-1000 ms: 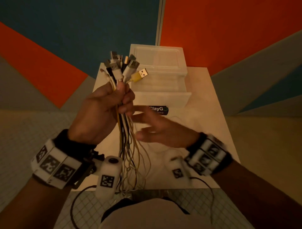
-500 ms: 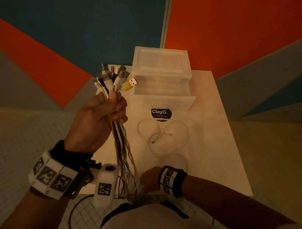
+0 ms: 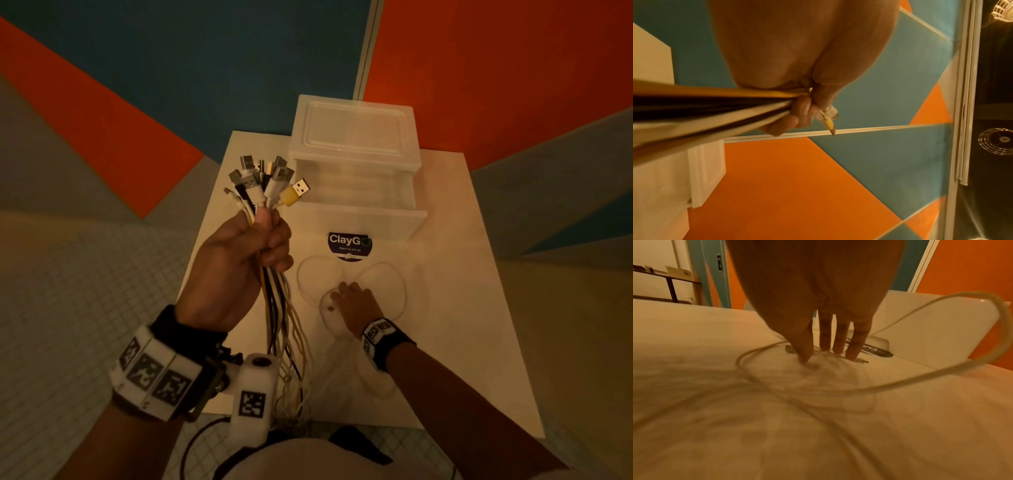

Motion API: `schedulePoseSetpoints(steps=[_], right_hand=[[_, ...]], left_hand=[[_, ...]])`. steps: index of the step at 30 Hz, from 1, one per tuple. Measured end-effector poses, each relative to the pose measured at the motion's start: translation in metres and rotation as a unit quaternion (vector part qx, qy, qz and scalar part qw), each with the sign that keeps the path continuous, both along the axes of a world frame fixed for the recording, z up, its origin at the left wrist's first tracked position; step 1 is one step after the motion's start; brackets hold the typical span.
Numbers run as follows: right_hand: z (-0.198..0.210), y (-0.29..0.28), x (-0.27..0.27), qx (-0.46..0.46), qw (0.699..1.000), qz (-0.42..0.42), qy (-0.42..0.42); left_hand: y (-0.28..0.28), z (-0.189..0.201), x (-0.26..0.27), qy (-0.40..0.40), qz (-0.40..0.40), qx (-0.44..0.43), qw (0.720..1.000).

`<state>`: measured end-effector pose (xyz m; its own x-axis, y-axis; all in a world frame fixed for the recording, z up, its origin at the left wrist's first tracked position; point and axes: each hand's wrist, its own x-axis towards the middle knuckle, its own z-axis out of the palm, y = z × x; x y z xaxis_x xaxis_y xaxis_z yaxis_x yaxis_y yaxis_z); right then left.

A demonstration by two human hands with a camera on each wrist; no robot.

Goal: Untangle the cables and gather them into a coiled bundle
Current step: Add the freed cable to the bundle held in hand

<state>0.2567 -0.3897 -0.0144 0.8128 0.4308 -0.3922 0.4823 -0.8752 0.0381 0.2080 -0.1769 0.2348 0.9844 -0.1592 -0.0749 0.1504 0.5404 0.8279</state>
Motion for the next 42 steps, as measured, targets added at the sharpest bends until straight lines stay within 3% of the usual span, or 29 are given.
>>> schedulePoseSetpoints(steps=[5, 8, 12, 17, 19, 21, 22, 23, 26, 27, 29, 35, 38, 42], right_hand=[[-0.004, 0.001, 0.003, -0.026, 0.999, 0.026, -0.032], [0.002, -0.001, 0.007, 0.028, 0.998, 0.039, -0.031], [0.029, -0.003, 0.018, 0.229, 0.967, -0.081, 0.075], [0.059, -0.022, 0.034, 0.284, 0.922, -0.200, 0.171], [0.072, -0.033, 0.040, 0.245, 0.930, -0.228, 0.153], [0.095, -0.040, 0.040, 0.260, 0.924, -0.268, 0.078], [0.110, -0.040, 0.038, 0.317, 0.903, -0.286, 0.045], [0.129, -0.036, 0.033, 0.410, 0.858, -0.308, 0.030], [0.202, -0.006, 0.001, 0.676, 0.668, -0.308, 0.044], [0.226, 0.006, -0.012, 0.719, 0.629, -0.292, 0.051], [0.255, 0.032, -0.028, 0.761, 0.594, -0.256, 0.045], [0.248, 0.086, -0.035, 0.713, 0.642, -0.277, -0.052], [0.242, 0.092, -0.038, 0.693, 0.652, -0.299, -0.082], [0.240, 0.085, -0.037, 0.653, 0.705, -0.270, -0.052]], left_hand=[[0.005, -0.002, 0.002, 0.008, 0.010, 0.004, 1.000], [0.008, -0.005, 0.002, 0.014, 0.014, 0.010, 1.000], [0.009, -0.010, 0.004, 0.017, 0.013, 0.007, 1.000], [0.006, -0.014, 0.009, 0.015, 0.004, 0.002, 1.000], [0.006, -0.015, 0.011, 0.018, 0.006, -0.004, 1.000], [0.006, -0.017, 0.012, 0.024, 0.016, -0.008, 1.000], [0.005, -0.018, 0.013, 0.028, 0.024, -0.007, 0.999], [0.004, -0.020, 0.013, 0.033, 0.033, -0.006, 0.999], [-0.004, -0.022, 0.014, 0.060, 0.059, 0.004, 0.996], [-0.008, -0.022, 0.014, 0.066, 0.065, 0.007, 0.996], [-0.016, -0.024, 0.014, 0.071, 0.072, 0.016, 0.995], [-0.028, -0.021, 0.005, 0.033, 0.067, 0.089, 0.993], [-0.026, -0.022, -0.001, 0.032, 0.077, 0.129, 0.988], [-0.021, -0.021, -0.006, 0.024, 0.091, 0.141, 0.986]])
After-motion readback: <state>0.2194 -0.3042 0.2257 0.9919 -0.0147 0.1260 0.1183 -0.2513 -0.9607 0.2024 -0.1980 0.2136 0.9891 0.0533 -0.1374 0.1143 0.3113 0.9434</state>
